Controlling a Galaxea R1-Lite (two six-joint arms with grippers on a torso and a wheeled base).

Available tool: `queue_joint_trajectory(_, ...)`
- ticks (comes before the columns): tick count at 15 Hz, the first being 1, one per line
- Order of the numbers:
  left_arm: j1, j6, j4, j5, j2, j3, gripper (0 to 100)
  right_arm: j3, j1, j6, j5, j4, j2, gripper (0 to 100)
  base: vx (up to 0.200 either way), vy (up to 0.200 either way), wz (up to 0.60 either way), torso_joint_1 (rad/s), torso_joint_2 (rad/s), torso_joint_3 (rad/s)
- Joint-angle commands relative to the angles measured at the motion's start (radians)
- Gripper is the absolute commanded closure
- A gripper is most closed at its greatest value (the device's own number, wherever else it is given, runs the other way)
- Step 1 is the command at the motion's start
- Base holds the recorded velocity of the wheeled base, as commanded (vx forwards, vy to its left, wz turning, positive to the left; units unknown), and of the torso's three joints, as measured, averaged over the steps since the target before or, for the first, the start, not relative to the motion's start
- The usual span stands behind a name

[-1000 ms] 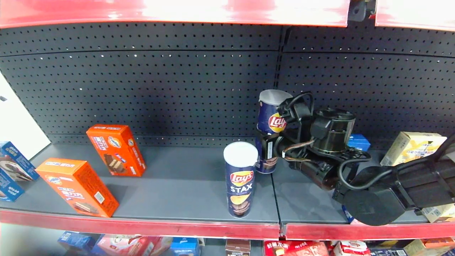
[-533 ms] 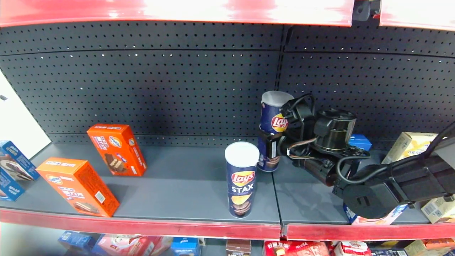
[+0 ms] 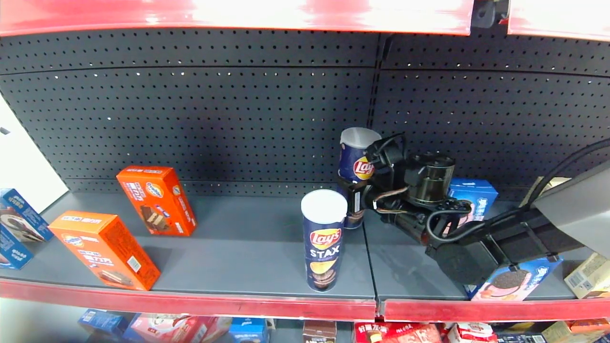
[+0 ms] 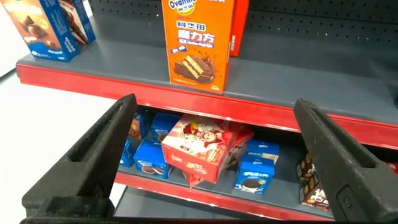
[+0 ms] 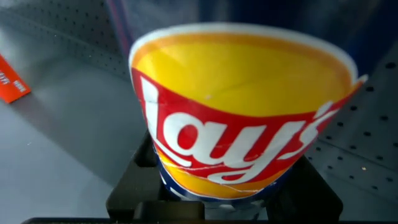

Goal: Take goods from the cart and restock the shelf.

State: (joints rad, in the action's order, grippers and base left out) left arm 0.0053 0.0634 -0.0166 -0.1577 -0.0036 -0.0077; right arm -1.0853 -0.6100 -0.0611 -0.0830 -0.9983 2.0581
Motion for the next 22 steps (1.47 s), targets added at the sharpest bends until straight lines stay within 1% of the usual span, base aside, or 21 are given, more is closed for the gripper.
queue_joint_trajectory(1, 0.001, 0.001, 0.000, 0.000, 0.004, 0.000, 0, -0.042, -0.001, 0.000, 0.000, 0.000, 0.057, 100, 0.000, 0.000, 0.00, 0.000, 0.00, 0.000)
queue_joint_trajectory(11, 0.001, -0.001, 0.000, 0.000, 0.004, 0.000, 0, -0.176, -0.005, -0.002, -0.044, 0.017, 0.186, 100, 0.000, 0.000, 0.00, 0.000, 0.00, 0.000)
queue_joint_trajectory(14, 0.001, 0.001, 0.000, 0.000, 0.004, 0.000, 0, -0.231, -0.011, -0.002, -0.080, 0.027, 0.232, 100, 0.000, 0.000, 0.00, 0.000, 0.00, 0.000)
queue_joint_trajectory(22, 0.001, 0.001, 0.000, 0.000, 0.004, 0.000, 0, -0.297, -0.002, -0.002, -0.080, 0.041, 0.280, 100, 0.000, 0.000, 0.00, 0.000, 0.00, 0.000)
